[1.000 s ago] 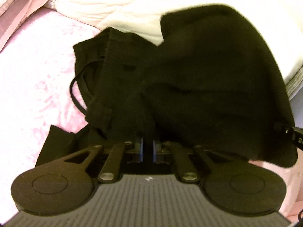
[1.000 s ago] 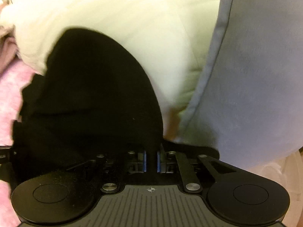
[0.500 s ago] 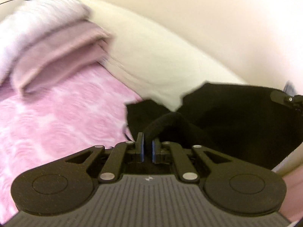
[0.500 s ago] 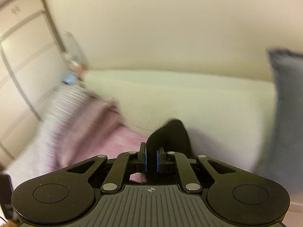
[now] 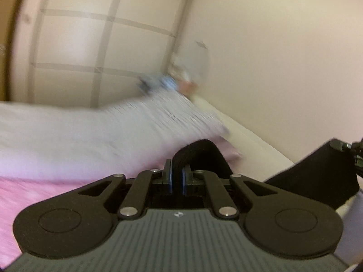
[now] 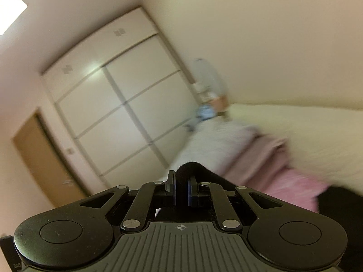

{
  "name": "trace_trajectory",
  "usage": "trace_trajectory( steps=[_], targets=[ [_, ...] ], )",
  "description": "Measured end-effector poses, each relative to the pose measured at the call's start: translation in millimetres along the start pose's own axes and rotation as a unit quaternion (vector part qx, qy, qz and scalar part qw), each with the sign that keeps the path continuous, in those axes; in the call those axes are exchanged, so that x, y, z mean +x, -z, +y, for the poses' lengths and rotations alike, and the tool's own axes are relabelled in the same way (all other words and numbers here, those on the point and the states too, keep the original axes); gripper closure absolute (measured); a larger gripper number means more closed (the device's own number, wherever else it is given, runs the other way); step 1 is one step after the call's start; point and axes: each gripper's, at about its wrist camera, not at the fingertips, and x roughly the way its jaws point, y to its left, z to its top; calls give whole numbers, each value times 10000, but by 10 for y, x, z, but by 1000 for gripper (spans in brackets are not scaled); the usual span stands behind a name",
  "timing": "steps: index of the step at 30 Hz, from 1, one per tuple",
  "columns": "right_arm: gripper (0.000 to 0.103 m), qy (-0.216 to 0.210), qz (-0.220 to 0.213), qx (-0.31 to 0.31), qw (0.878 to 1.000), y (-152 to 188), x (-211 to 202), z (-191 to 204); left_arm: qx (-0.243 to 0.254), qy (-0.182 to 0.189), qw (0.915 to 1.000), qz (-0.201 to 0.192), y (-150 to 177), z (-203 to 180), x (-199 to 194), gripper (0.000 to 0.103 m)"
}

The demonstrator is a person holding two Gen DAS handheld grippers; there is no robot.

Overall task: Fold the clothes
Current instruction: 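Lift the black garment with both grippers and lay it flat on the bed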

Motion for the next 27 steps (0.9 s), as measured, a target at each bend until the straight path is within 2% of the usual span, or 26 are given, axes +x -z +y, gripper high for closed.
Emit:
trace_trajectory(
  steps=[3, 4, 6, 7, 8, 9, 12, 13, 16, 18, 20, 21, 23, 27],
  targets=[
    [96, -37, 330, -29, 9994, 310, 217, 442, 93, -507, 9976, -464, -173, 531, -660, 98],
    [95, -49, 440, -39, 9990, 413, 290, 589, 114, -674, 9968, -404, -182, 690, -799, 98],
    [94, -73, 660, -58, 9978, 619, 435, 884, 141, -1040, 9944, -108, -175, 989, -1000, 97],
    [90, -86, 770, -68, 9970, 723, 507, 1031, 154, -1221, 9924, 41, -172, 1139, -1100, 97],
    [85, 180, 1099, -157, 9937, 867, 614, 1158, 177, -1422, 9892, 300, -108, 1259, -1152, 96],
    [75, 275, 1340, -316, 9901, 1009, 642, 1253, 205, -1629, 9845, 613, -14, 1367, -1182, 95],
    [69, 272, 1883, -834, 9782, 1420, 632, 1512, 278, -2088, 9682, 1347, 386, 1593, -1292, 95],
    [64, 270, 2061, -1006, 9730, 1557, 628, 1599, 251, -2136, 9638, 1576, 526, 1648, -1322, 95],
    [62, 265, 2589, -1517, 9536, 1967, 618, 1858, -36, -2239, 9526, 2059, 903, 1776, -1419, 95],
    [62, 195, 3090, -1810, 9335, 2241, 516, 1961, -138, -2297, 9470, 2243, 1124, 1796, -1596, 95],
    [62, 115, 3602, -2090, 9091, 2516, 400, 2054, -208, -2308, 9441, 2343, 1213, 1860, -1663, 94],
    [62, 97, 3749, -2152, 9017, 2618, 351, 2098, -217, -2319, 9432, 2371, 1255, 1878, -1700, 94],
    [62, 64, 3895, -2203, 8943, 2752, 251, 2151, -193, -2386, 9410, 2391, 1353, 1836, -1824, 94],
    [62, 10, 3881, -2245, 8939, 2789, 94, 2119, -203, -2535, 9355, 2452, 1532, 1733, -2086, 93]
  ],
)
